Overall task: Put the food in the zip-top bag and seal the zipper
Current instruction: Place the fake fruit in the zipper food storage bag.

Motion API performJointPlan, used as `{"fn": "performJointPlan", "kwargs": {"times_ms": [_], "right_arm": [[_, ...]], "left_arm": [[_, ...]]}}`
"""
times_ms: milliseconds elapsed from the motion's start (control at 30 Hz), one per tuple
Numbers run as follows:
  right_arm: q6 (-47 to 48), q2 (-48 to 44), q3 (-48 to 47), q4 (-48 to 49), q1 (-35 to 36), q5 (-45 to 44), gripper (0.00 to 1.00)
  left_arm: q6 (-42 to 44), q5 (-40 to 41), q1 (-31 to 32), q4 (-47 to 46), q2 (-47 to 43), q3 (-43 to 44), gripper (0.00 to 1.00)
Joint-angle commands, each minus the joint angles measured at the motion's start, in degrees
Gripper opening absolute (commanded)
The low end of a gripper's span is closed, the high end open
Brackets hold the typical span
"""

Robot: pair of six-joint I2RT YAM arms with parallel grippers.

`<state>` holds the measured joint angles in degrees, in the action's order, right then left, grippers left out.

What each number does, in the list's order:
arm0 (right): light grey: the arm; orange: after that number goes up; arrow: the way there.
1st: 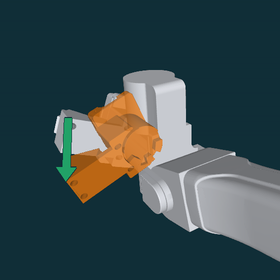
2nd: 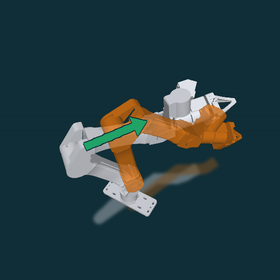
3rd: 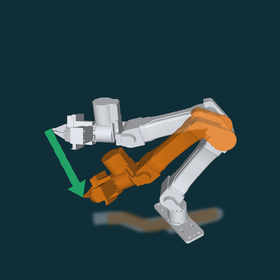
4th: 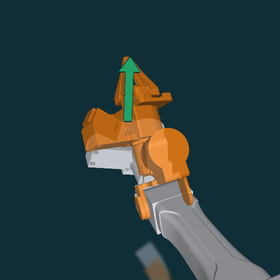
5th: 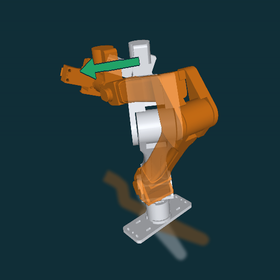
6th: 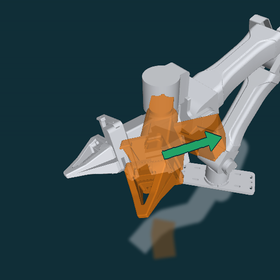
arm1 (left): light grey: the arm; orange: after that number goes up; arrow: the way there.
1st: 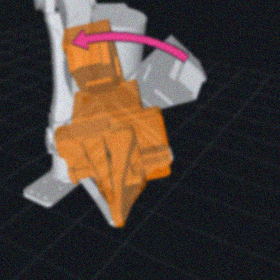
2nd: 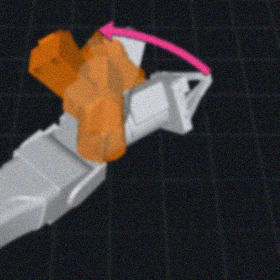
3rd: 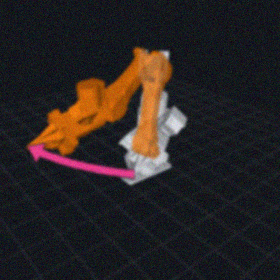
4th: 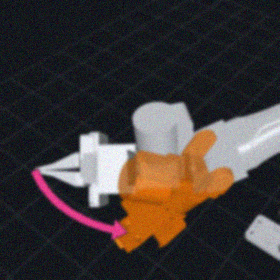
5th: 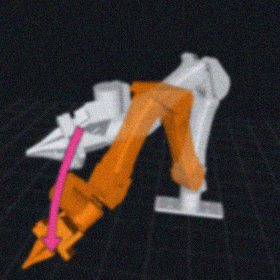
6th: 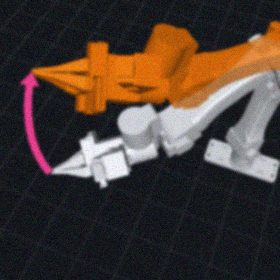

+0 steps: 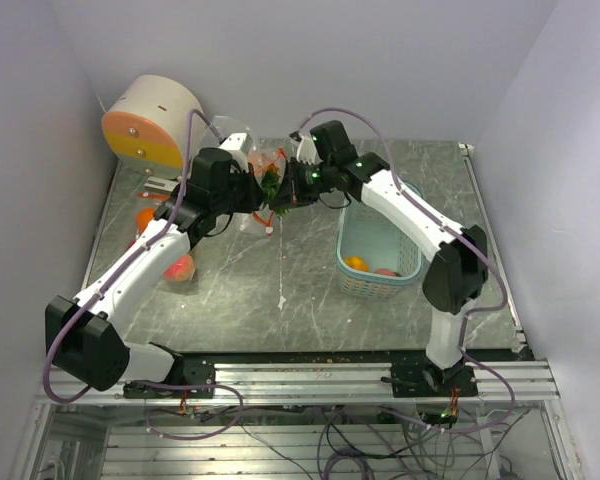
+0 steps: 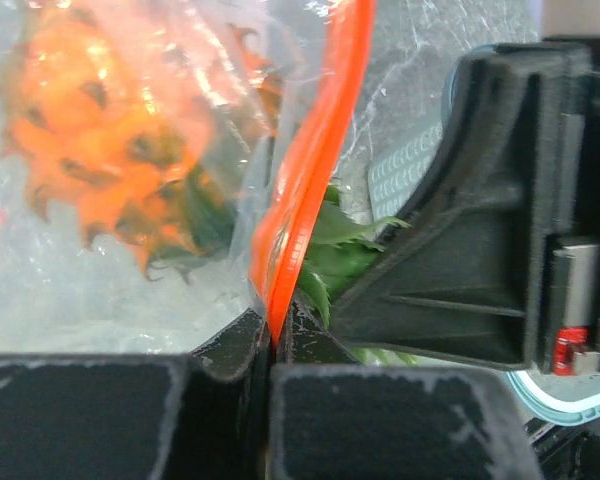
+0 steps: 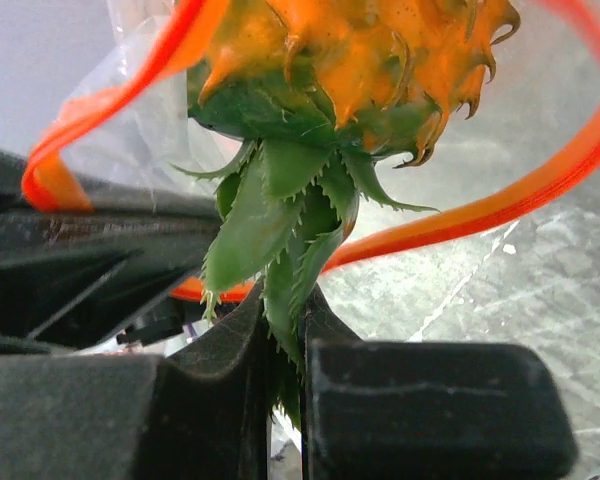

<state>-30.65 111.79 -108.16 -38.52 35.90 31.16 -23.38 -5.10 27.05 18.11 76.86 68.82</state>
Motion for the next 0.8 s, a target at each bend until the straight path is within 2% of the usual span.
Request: {"fn": "performJointPlan", "kwargs": {"times_ms": [0, 200, 300, 433, 533, 633, 767], "right_arm": [[-9.81, -9.73, 9.82, 20.12, -1.90, 2.96, 0.00], [-13.46, -11.38, 13.96, 21.81, -6.27, 6.77, 0.00], [-13.25, -10.44, 12.45, 20.22, -5.90, 5.10, 0.00], [-10.19, -7.98, 7.57, 13.31, -4.55, -2.35, 0.03], [-6.18, -6.67, 2.37, 7.27, -2.61, -8.38, 0.19], [-1.39, -5.32, -3.39, 1.82, 0.29, -13.07, 0.62], [1.97, -6.15, -5.36, -2.02, 0.93, -15.39, 0.99]], "left_arm": [[-1.52, -4.06, 0.29, -1.86, -1.36, -1.33, 0.07], [-0.18, -3.13, 0.29, -0.76, -1.00, -1.99, 0.07], [-1.30, -3.99, 0.29, -1.56, -0.44, -1.68, 0.07], [-4.15, -6.73, 0.29, -3.62, 0.57, -0.90, 0.07], [-5.56, -7.63, 0.28, -4.18, 1.56, 1.01, 0.07], [-6.17, -7.14, 0.29, -4.11, 2.65, 3.02, 0.07], [-6.85, -4.71, 0.29, -2.16, 4.08, 5.41, 0.07]]}}
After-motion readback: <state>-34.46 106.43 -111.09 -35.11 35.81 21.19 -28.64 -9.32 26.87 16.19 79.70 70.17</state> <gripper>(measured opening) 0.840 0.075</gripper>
